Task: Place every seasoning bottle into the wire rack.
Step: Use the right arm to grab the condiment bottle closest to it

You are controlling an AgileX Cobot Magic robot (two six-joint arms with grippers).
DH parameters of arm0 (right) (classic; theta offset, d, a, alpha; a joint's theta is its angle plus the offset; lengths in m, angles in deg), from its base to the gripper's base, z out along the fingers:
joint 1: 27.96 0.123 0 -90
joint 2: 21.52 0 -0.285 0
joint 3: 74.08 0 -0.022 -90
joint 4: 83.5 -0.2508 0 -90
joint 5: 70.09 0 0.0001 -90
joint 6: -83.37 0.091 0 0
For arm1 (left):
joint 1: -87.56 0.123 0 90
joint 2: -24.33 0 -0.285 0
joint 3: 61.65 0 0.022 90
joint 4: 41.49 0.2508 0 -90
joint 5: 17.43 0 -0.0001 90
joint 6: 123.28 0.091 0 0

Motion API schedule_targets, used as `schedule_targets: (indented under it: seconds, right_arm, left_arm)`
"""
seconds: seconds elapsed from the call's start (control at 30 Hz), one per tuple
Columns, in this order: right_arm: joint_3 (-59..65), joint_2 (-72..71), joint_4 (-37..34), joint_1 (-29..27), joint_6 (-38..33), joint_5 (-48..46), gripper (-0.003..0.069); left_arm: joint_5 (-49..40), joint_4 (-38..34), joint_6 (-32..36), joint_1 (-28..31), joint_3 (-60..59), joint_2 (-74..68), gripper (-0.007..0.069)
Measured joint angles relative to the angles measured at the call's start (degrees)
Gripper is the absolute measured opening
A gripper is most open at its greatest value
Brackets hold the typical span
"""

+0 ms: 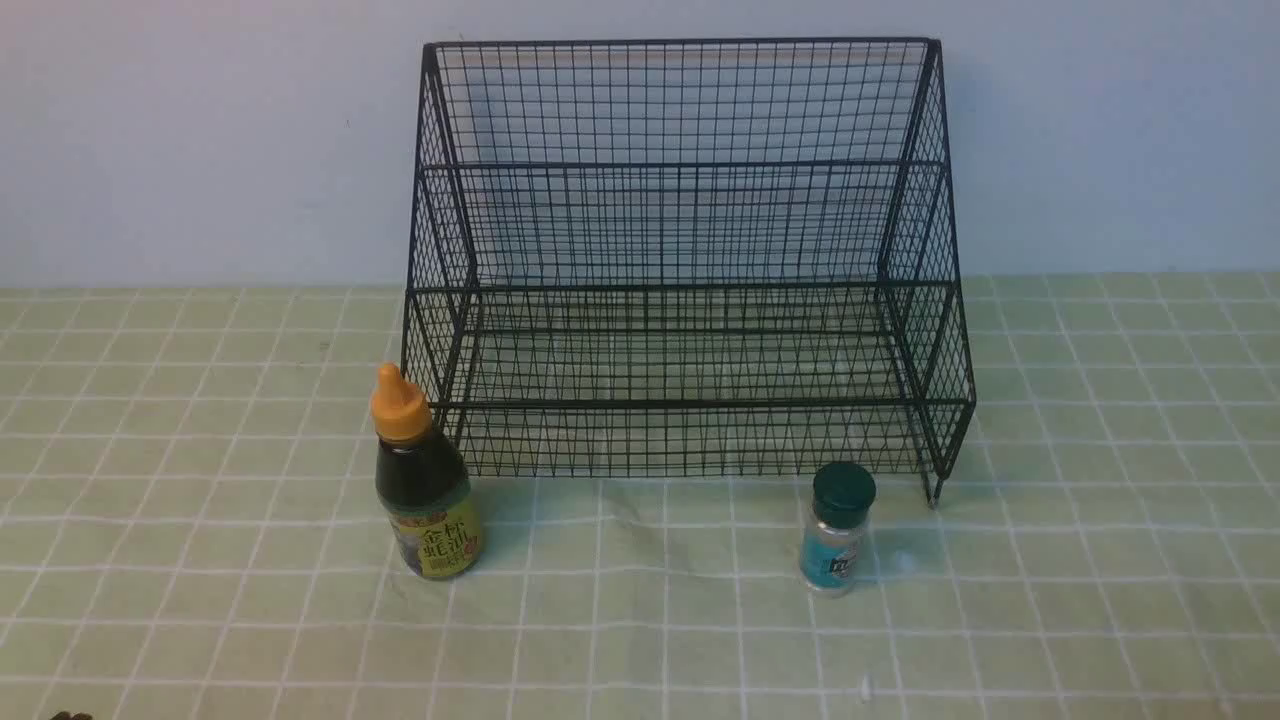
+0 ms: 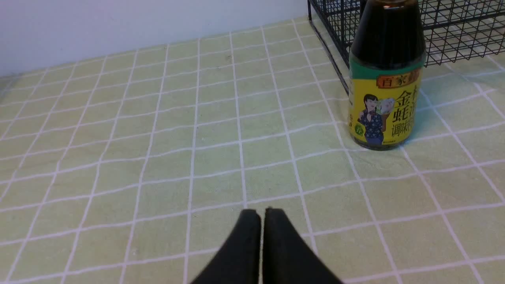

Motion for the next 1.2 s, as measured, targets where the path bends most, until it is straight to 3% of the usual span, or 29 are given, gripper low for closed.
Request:
schedule_targets:
  seconds: [1.03, 1.13, 1.2]
  right_arm:
    - [0.0, 0.0, -0.1, 0.0, 0.0, 0.0, -0.0012]
    - [0.1, 0.0, -3.0, 0.0, 0.4, 0.7, -0.0012]
    - [0.5, 0.0, -9.9, 0.0, 1.5, 2.7, -0.0012]
  left_arm:
    - [0.0, 0.0, 0.0, 0.0, 0.0, 0.0, -0.0006]
    - [0.0, 0.0, 0.0, 0.0, 0.0, 0.0, -0.0006]
    - [0.0, 0.0, 0.0, 0.0, 0.0, 0.0, -0.0006]
